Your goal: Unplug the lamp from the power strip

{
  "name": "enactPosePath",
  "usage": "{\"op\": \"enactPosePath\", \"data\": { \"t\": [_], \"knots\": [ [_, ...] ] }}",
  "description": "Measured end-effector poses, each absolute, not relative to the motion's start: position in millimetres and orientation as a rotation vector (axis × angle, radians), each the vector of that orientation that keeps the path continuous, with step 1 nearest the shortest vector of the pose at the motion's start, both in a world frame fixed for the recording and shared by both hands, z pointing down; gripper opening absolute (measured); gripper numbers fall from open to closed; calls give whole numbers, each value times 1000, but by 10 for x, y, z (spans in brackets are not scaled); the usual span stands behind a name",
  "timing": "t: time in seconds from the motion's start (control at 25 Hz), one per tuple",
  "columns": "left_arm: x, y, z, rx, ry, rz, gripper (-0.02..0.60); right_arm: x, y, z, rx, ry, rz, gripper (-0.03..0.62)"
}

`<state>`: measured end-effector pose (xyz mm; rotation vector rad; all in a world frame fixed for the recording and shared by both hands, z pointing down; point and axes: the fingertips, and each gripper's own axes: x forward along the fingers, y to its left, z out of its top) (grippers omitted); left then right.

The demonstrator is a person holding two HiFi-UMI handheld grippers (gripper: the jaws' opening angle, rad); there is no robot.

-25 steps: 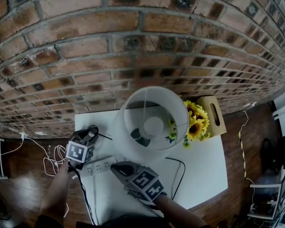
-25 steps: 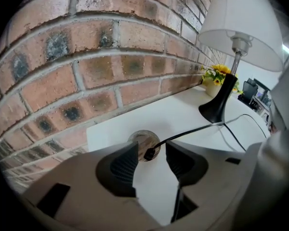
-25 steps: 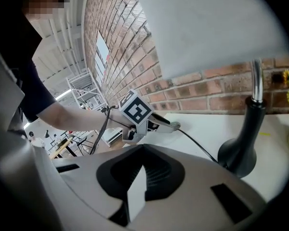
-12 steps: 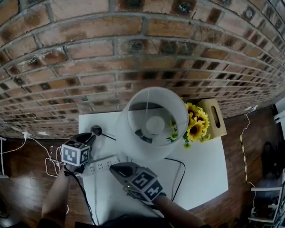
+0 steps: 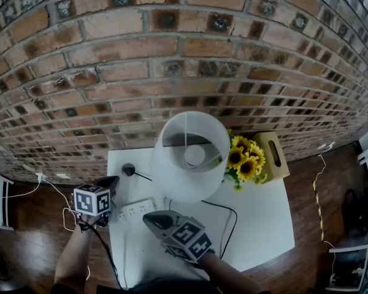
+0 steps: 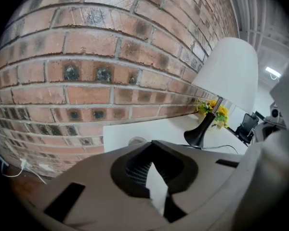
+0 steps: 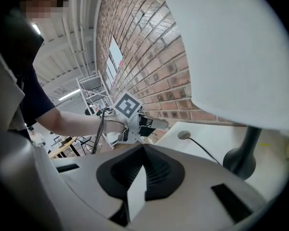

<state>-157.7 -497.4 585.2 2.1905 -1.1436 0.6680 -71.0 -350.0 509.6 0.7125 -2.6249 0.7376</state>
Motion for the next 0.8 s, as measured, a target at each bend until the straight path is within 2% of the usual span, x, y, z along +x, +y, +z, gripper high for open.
{"op": "enactPosePath", "data": {
  "t": [0.8],
  "knots": [
    [-985,-4406,4839,2349,-1223,560,22,0,-3305,4425,856,-2764,624,0]
  ]
}}
